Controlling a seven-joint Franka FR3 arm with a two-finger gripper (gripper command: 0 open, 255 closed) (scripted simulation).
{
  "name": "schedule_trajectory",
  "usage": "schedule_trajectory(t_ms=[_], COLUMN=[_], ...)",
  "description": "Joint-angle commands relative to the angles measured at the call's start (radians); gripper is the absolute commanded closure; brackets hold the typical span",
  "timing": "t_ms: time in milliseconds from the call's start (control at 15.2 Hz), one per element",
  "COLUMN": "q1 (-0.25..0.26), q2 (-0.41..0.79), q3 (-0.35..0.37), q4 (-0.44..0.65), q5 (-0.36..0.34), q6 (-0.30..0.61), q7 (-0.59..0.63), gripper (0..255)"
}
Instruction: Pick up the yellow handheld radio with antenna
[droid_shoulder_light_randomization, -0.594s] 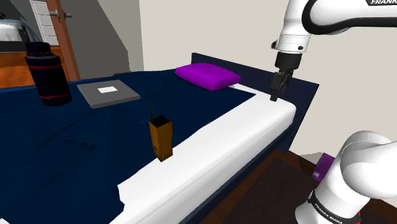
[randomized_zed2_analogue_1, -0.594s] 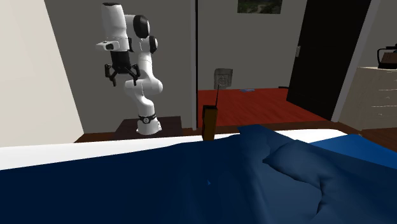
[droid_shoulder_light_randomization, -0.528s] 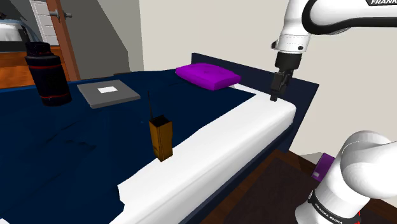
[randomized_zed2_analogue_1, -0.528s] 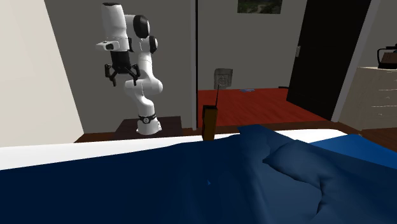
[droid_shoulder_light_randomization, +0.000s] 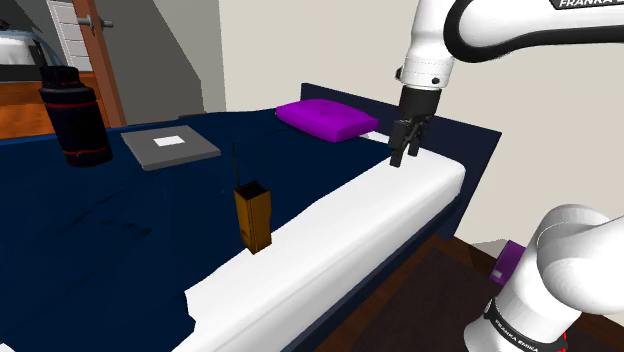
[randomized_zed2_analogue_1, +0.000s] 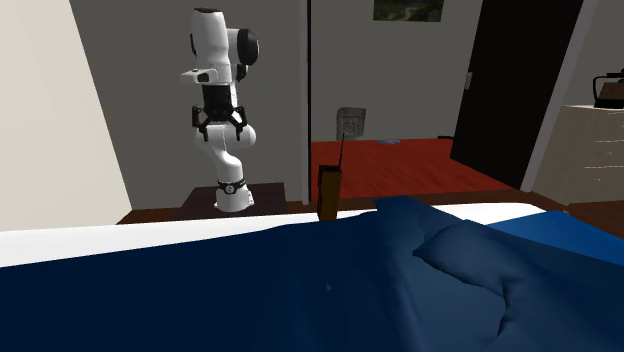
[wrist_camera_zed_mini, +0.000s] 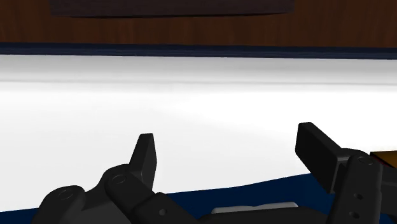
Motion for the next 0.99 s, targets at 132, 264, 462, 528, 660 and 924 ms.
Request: schedule_trajectory(t_ms=[132,264,462,528,660,924], q1=[0.022,0.030,0.040,0.042,0.046,0.053], q2=[0.083,0.131,0.209,0.236,0.294,0.419], q3=[0.076,0.114,0.170,0.188,0.225,0.295], q4=[0.048,0.078,0.131,0.152,0.196,0.299], q5=[0.036,0.048,0.055,0.055,0.050,0.020], q6=[0.055,0.083,0.122,0.134,0.156,0.191], q7=[0.091,0.138,0.208,0.232,0.280,0.382], gripper=[0,0,0,0,0,0])
